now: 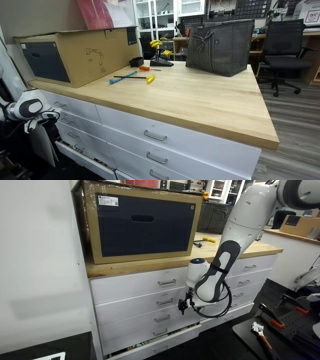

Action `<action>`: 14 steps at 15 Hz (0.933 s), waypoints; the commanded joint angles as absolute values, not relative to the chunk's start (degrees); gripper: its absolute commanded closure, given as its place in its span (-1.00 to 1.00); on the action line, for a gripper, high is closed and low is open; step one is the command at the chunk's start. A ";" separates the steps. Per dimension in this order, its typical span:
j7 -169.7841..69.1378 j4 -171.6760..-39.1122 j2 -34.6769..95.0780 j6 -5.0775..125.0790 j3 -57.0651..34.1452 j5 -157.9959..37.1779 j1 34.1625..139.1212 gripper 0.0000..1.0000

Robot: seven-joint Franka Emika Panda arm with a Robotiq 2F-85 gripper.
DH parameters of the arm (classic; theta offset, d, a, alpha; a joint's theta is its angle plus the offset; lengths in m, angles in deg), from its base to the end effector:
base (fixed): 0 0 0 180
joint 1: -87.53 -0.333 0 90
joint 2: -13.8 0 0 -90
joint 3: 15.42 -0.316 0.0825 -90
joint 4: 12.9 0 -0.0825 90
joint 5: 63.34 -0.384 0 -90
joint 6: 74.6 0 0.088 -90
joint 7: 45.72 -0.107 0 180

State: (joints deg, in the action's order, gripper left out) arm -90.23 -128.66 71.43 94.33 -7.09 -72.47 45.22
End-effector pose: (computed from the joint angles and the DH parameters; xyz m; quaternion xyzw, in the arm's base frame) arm 0.4440 0.2722 -0.0464 0.9887 -0.1386 0.0083 0.0574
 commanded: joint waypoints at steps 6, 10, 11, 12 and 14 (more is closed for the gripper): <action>-92.04 -124.06 77.47 99.51 -6.21 -75.27 42.82 -1.00; -91.56 -122.36 80.21 105.09 -6.98 -78.90 43.32 -1.00; -91.39 -121.91 80.96 105.97 -7.12 -79.84 43.47 -1.00; -91.17 -121.51 81.48 106.87 -7.32 -80.67 43.51 -1.00; -90.88 -120.62 82.74 108.47 -8.15 -82.19 44.03 -1.00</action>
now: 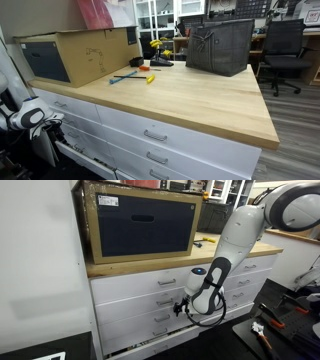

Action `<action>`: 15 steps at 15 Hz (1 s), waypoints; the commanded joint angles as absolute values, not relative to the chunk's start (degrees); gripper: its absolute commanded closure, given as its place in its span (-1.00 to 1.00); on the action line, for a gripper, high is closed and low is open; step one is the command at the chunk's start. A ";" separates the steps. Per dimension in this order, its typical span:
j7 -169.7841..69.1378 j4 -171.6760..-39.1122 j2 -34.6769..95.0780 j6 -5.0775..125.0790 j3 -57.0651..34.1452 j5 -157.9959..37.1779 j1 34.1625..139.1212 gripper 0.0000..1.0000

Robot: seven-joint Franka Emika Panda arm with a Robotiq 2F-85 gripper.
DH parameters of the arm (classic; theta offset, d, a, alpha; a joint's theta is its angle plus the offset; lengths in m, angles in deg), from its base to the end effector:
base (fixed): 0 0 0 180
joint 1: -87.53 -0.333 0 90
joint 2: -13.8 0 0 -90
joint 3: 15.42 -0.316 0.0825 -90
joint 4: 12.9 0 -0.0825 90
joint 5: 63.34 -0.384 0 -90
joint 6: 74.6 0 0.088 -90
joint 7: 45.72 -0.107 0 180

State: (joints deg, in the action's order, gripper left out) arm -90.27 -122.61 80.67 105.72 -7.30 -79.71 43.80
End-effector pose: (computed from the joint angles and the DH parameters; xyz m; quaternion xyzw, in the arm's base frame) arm 0.4484 0.2773 -0.0896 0.9819 -0.1744 0.0727 0.0151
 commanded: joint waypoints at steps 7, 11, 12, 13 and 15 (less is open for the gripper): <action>-90.45 -117.18 86.27 112.34 -9.23 -87.00 44.08 -1.00; -90.17 -115.89 87.41 113.53 -9.61 -88.42 44.26 -1.00; -90.14 -115.59 87.62 113.53 -9.75 -88.72 44.40 -1.00; -90.10 -115.28 87.84 113.53 -9.98 -88.89 44.59 -1.00; -90.05 -114.67 88.23 113.52 -10.38 -89.08 45.04 -1.00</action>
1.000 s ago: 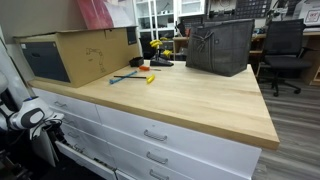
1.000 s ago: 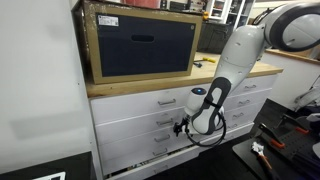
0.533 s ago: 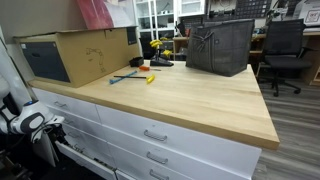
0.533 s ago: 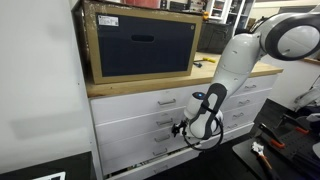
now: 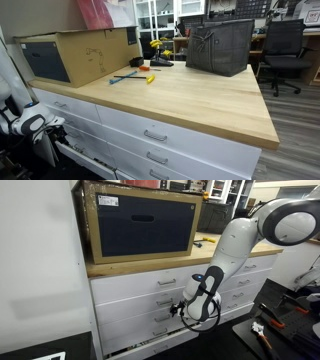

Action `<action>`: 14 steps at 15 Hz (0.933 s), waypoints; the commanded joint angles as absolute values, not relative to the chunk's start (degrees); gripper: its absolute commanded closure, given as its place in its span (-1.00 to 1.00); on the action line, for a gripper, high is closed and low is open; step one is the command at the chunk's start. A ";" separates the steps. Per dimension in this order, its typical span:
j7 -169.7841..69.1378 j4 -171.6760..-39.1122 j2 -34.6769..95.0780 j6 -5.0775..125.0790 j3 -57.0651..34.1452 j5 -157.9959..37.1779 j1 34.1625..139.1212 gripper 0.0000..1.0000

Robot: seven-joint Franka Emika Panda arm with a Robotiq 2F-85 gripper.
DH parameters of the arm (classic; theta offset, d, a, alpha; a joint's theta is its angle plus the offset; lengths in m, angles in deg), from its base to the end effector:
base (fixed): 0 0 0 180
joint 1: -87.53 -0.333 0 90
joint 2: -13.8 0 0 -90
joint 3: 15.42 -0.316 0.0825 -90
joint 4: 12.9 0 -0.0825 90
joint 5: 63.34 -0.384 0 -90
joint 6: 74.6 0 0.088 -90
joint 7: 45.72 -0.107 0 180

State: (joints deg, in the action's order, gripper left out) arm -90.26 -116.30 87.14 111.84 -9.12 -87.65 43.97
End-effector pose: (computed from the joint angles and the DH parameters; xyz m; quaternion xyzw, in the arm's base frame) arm 0.4526 0.2849 -0.1176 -0.9671 0.2294 -0.1078 0.0230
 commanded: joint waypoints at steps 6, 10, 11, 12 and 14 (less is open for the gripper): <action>-89.98 -112.41 89.92 113.65 -11.21 -89.24 45.72 -1.00; -89.49 -110.64 91.88 114.99 -10.39 -89.21 45.08 -1.00; -89.28 -110.21 92.43 115.33 -10.25 -89.26 45.08 -1.00; -89.00 -109.84 92.94 115.78 -10.12 -89.27 45.04 -1.00; -88.47 -108.93 94.05 116.12 -9.97 -89.17 45.08 -1.00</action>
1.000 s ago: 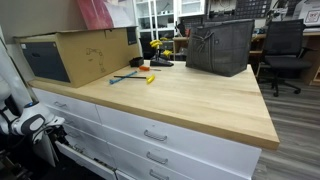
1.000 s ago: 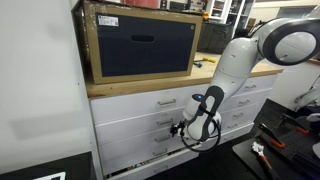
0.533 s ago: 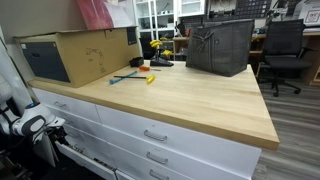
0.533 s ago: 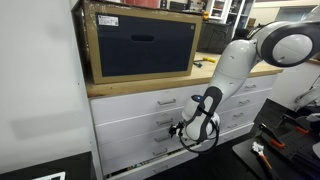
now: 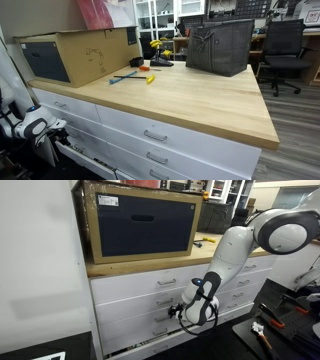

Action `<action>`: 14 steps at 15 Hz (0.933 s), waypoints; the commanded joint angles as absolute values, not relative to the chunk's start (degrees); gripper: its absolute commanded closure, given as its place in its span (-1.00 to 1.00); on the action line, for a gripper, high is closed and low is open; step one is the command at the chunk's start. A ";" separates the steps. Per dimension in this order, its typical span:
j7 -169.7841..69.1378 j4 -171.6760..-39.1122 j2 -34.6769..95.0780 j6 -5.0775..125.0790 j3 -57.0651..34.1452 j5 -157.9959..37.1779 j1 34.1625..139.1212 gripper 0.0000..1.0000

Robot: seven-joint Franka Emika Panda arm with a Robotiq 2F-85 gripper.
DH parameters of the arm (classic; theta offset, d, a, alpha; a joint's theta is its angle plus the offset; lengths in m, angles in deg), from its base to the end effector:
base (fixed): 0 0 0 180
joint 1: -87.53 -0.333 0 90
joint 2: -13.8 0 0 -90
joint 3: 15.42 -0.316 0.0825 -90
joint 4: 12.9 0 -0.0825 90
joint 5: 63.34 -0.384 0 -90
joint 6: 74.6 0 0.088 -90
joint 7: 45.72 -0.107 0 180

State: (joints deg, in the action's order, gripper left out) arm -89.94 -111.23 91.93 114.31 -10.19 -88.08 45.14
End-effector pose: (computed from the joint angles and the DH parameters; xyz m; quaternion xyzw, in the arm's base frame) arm 0.4565 0.2868 -0.1408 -0.9640 0.2336 -0.1212 0.0395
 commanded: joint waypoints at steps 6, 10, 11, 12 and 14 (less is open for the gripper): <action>-86.31 -105.73 97.22 117.41 -9.17 -89.39 44.45 -1.00; -85.70 -102.93 99.26 117.29 -8.56 -90.01 44.73 -1.00; -85.37 -104.97 97.62 117.81 -8.51 -90.10 44.84 -1.00; -85.47 -104.72 97.85 117.57 -8.29 -90.28 44.94 -1.00; -86.11 -104.63 97.85 116.54 -8.14 -91.12 45.18 -1.00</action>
State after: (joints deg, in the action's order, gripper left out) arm -87.37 -104.99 97.86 116.34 -8.30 -88.57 45.05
